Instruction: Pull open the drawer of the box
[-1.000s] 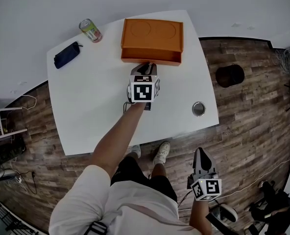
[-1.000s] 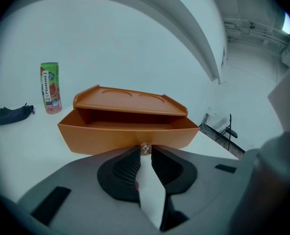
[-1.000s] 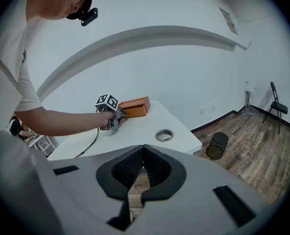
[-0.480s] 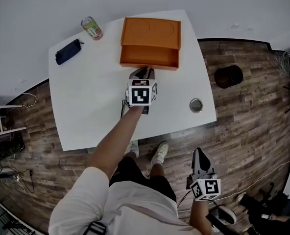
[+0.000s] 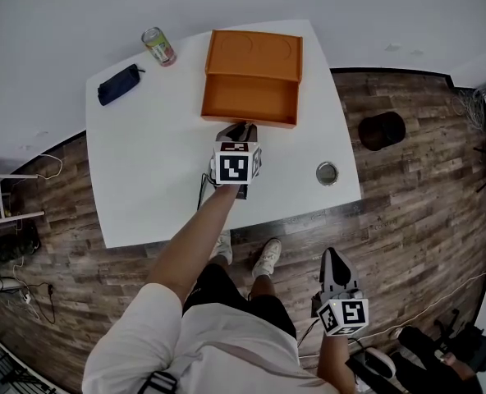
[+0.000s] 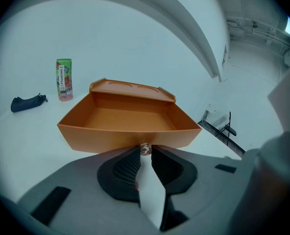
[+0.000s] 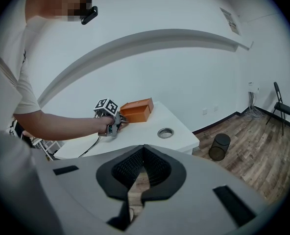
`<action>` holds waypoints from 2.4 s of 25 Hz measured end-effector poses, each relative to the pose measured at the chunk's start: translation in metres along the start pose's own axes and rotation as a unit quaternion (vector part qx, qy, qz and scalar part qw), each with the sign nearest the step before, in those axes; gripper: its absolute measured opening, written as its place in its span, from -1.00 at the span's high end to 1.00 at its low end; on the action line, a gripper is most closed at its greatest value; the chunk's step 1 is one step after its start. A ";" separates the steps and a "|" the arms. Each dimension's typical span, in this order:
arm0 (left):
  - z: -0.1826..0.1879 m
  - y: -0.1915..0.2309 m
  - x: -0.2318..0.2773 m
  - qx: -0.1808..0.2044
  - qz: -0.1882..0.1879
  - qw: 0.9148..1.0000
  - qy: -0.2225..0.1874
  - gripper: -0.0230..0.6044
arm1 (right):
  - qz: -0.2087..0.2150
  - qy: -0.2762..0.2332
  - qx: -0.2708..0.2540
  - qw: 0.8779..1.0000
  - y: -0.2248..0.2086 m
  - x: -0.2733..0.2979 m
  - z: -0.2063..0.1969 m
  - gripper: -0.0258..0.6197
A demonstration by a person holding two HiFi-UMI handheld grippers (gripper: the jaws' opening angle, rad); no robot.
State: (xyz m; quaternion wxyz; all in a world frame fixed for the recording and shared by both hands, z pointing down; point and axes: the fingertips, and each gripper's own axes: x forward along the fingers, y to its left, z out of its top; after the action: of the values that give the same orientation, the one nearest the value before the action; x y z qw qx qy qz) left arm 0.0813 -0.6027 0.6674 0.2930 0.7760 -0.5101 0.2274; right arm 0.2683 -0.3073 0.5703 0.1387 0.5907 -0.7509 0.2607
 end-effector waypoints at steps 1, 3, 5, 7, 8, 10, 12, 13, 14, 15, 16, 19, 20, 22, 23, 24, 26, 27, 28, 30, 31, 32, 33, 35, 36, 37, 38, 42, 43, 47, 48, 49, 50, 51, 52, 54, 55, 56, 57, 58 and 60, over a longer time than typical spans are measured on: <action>-0.001 0.000 -0.002 0.000 -0.001 1.000 0.000 0.66 | 0.000 0.000 -0.001 1.000 0.001 -0.001 0.001 0.92; -0.004 -0.001 -0.005 0.000 -0.003 1.000 0.000 0.66 | 0.000 0.001 -0.003 1.000 0.003 -0.003 0.000 0.92; -0.006 -0.002 -0.006 -0.001 -0.004 1.000 0.000 0.66 | 0.002 0.003 -0.004 1.000 0.003 -0.006 -0.002 0.92; -0.007 -0.003 -0.006 0.000 0.000 1.000 0.000 0.66 | 0.001 0.002 -0.003 1.000 0.004 -0.008 -0.003 0.92; -0.006 -0.003 -0.006 0.001 0.003 1.000 -0.001 0.66 | 0.001 0.001 -0.003 1.000 0.004 -0.009 -0.003 0.92; -0.006 -0.003 -0.005 0.005 0.008 1.000 -0.001 0.66 | 0.000 -0.001 -0.003 1.000 0.005 -0.011 -0.004 0.92; -0.008 -0.007 -0.005 0.013 0.005 1.000 -0.001 0.66 | -0.002 -0.002 -0.002 1.000 0.005 -0.014 -0.006 0.92; -0.009 -0.010 -0.005 0.019 0.001 1.000 -0.001 0.66 | -0.003 -0.003 -0.001 1.000 0.004 -0.016 -0.006 0.92; -0.009 -0.012 -0.006 0.022 -0.003 1.000 -0.003 0.66 | -0.004 -0.004 0.000 1.000 0.004 -0.018 -0.007 0.92; -0.009 -0.013 -0.008 0.024 -0.004 1.000 -0.006 0.66 | -0.005 -0.007 0.001 1.000 0.003 -0.020 -0.007 0.92; -0.010 -0.012 -0.012 0.022 -0.004 1.000 -0.009 0.65 | -0.007 -0.009 0.001 1.000 0.002 -0.023 -0.007 0.92; -0.011 -0.003 -0.035 0.008 0.003 0.999 -0.032 0.65 | -0.007 -0.021 0.004 1.000 -0.002 -0.030 -0.003 0.92; -0.010 -0.003 -0.049 0.003 -0.003 0.999 -0.048 0.65 | -0.007 -0.026 0.003 1.000 -0.003 -0.032 -0.001 0.92; -0.001 -0.008 -0.084 0.002 -0.025 0.995 -0.092 0.69 | -0.004 -0.040 0.001 0.999 -0.005 -0.036 0.006 0.92; 0.004 -0.012 -0.104 0.005 -0.033 0.993 -0.116 0.80 | -0.001 -0.047 -0.001 0.999 -0.006 -0.039 0.011 0.92; 0.008 -0.017 -0.126 0.010 -0.038 0.990 -0.138 0.89 | 0.005 -0.054 -0.004 0.999 -0.007 -0.041 0.016 0.92; 0.015 -0.031 -0.171 0.017 -0.046 0.983 -0.175 0.89 | 0.019 -0.070 -0.009 0.997 -0.006 -0.049 0.028 0.92; 0.019 -0.039 -0.194 0.020 -0.050 0.981 -0.189 0.89 | 0.028 -0.078 -0.013 0.996 -0.006 -0.054 0.034 0.92; 0.023 -0.049 -0.216 0.023 -0.053 0.978 -0.200 0.89 | 0.036 -0.087 -0.017 0.995 -0.006 -0.059 0.042 0.92; 0.030 -0.066 -0.261 0.023 -0.058 0.973 -0.222 0.89 | 0.054 -0.105 -0.028 0.993 -0.005 -0.071 0.057 0.92; 0.033 -0.074 -0.283 0.024 -0.062 0.970 -0.236 0.89 | 0.061 -0.115 -0.033 0.991 -0.003 -0.076 0.065 0.92; 0.038 -0.080 -0.305 0.028 -0.067 0.965 -0.250 0.89 | 0.068 -0.126 -0.038 0.989 -0.002 -0.080 0.073 0.92; 0.043 -0.084 -0.324 0.037 -0.071 0.961 -0.264 0.89 | 0.072 -0.137 -0.041 0.987 0.001 -0.083 0.082 0.92; 0.050 -0.091 -0.360 0.065 -0.072 0.954 -0.284 0.89 | 0.077 -0.156 -0.045 0.984 0.008 -0.090 0.098 0.92; 0.052 -0.094 -0.378 0.076 -0.072 0.951 -0.292 0.89 | 0.079 -0.164 -0.046 0.982 0.013 -0.095 0.103 0.92; 0.053 -0.096 -0.396 0.081 -0.072 0.947 -0.301 0.89 | 0.081 -0.171 -0.048 0.981 0.019 -0.102 0.108 0.92; 0.055 -0.097 -0.413 0.083 -0.073 0.944 -0.311 0.89 | 0.083 -0.178 -0.050 0.979 0.025 -0.109 0.111 0.92; 0.044 -0.079 -0.462 0.113 -0.047 0.935 -0.333 0.89 | 0.085 -0.205 -0.063 0.973 0.060 -0.133 0.118 0.92; 0.037 -0.071 -0.471 0.114 -0.044 0.935 -0.333 0.89 | 0.082 -0.208 -0.066 0.972 0.070 -0.138 0.117 0.92; 0.006 -0.040 -0.506 0.094 -0.067 0.936 -0.332 0.89 | 0.057 -0.216 -0.075 0.972 0.109 -0.161 0.106 0.92; -0.003 -0.032 -0.515 0.091 -0.072 0.937 -0.330 0.89 | 0.050 -0.218 -0.078 0.972 0.120 -0.169 0.103 0.92; -0.012 -0.026 -0.524 0.089 -0.077 0.938 -0.327 0.89 | 0.044 -0.219 -0.084 0.971 0.132 -0.176 0.099 0.92; -0.019 -0.020 -0.533 0.087 -0.083 0.938 -0.324 0.89 | 0.038 -0.219 -0.091 0.971 0.144 -0.184 0.094 0.92; -0.026 -0.014 -0.541 0.087 -0.089 0.938 -0.323 0.89 | 0.033 -0.220 -0.097 0.970 0.156 -0.190 0.090 0.92; -0.032 -0.010 -0.548 0.087 -0.093 0.937 -0.324 0.89 | 0.031 -0.221 -0.101 0.970 0.167 -0.196 0.087 0.92; -0.039 -0.004 -0.561 0.085 -0.100 0.936 -0.328 0.89 | 0.032 -0.223 -0.106 0.969 0.186 -0.205 0.083 0.92; -0.041 -0.002 -0.567 0.084 -0.103 0.935 -0.330 0.89 | 0.032 -0.224 -0.108 0.968 0.193 -0.210 0.083 0.92; -0.043 -0.001 -0.572 0.083 -0.105 0.934 -0.331 0.89 | 0.033 -0.225 -0.109 0.968 0.200 -0.214 0.083 0.92; -0.044 -0.001 -0.577 0.083 -0.108 0.933 -0.332 0.89 | 0.033 -0.227 -0.111 0.967 0.205 -0.218 0.083 0.92; -0.044 -0.001 -0.581 0.083 -0.110 0.933 -0.333 0.89 | 0.034 -0.228 -0.113 0.966 0.210 -0.222 0.084 0.92; -0.043 -0.001 -0.589 0.082 -0.114 0.932 -0.335 0.89 | 0.035 -0.231 -0.116 0.965 0.217 -0.228 0.087 0.92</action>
State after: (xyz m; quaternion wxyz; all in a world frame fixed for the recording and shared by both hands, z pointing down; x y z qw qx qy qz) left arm -0.1413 -0.1849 0.3145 0.0642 0.8816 -0.4659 -0.0399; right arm 0.1292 -0.1335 0.3313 0.0198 0.5877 -0.8082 0.0329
